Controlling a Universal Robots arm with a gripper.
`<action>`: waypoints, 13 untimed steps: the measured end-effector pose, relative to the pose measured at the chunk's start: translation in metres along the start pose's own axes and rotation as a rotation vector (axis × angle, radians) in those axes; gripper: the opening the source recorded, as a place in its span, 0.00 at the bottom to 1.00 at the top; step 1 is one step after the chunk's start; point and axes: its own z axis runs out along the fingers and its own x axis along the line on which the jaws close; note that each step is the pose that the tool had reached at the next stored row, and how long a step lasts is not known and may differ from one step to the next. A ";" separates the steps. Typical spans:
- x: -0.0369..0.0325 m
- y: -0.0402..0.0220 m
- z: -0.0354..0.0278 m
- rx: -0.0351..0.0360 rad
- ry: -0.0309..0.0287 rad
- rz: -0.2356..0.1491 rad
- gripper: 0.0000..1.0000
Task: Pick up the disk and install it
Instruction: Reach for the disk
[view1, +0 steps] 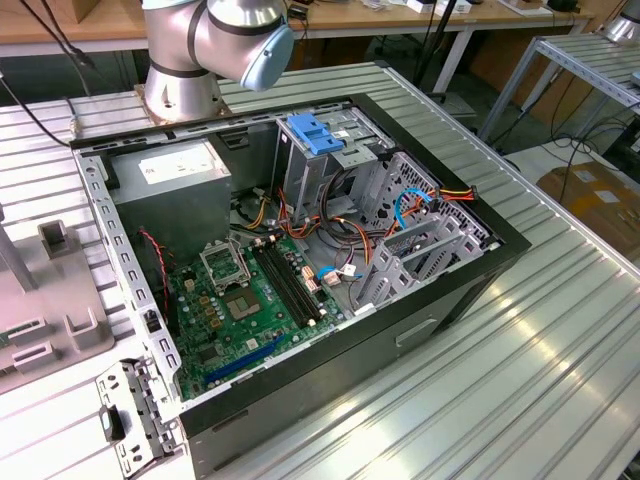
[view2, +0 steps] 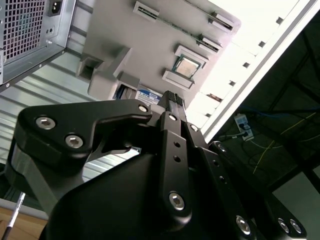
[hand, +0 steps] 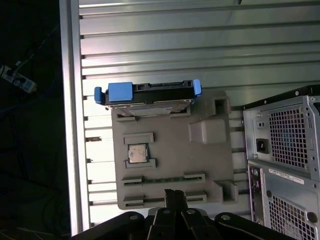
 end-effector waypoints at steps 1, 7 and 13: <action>0.0008 -0.0001 0.0000 0.0000 -0.0001 0.000 0.11; 0.0074 -0.0006 -0.0002 0.0000 0.0000 0.000 0.11; 0.0119 -0.0009 -0.0003 0.0000 -0.0001 0.000 0.11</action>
